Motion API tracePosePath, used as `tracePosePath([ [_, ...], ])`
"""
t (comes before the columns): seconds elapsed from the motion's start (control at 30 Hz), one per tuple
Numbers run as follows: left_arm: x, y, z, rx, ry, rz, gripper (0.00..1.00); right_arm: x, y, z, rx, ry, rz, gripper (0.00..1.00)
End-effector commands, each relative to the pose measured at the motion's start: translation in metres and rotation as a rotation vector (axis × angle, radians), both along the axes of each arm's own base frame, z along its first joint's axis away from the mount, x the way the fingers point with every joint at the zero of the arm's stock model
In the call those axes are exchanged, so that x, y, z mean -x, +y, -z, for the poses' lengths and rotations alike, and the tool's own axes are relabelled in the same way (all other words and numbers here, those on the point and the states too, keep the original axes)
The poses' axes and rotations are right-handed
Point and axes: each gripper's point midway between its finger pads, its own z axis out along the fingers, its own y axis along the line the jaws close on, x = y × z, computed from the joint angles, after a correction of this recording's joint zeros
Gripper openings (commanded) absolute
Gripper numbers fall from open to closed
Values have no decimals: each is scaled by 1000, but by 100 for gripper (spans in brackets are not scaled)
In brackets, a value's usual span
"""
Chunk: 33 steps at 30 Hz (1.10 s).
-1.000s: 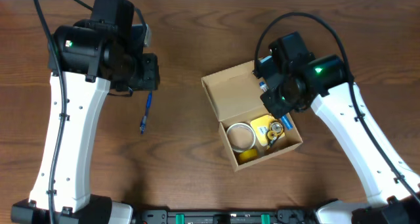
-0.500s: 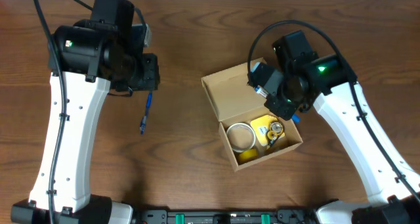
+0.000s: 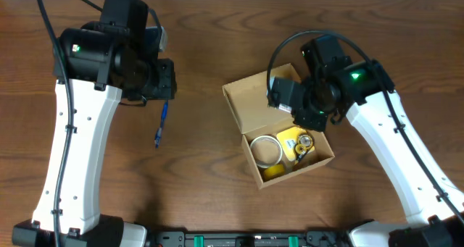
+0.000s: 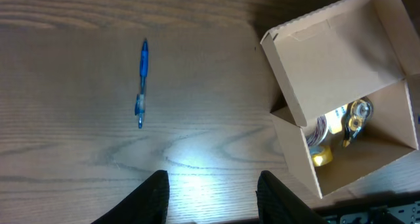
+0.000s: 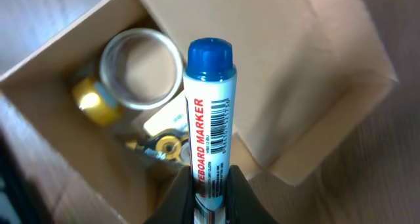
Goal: Pack container
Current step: 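Carry the whiteboard marker over the box with the right gripper, then lower the blue marker into the box beside the tape rolls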
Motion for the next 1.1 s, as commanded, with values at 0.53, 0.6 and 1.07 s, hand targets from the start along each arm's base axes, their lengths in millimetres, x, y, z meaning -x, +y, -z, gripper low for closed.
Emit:
tracePosePath([
  [0.53, -1, 1, -4, -5, -27, 7, 44, 34, 35, -10, -217, 87, -277, 9],
  [0.6, -1, 1, -4, -4, -28, 7, 44, 34, 35, -10, -217, 85, -283, 9],
  [1.07, -2, 1, -5, -3, -31, 7, 45, 27, 19, 0, -131, 84, -210, 9],
])
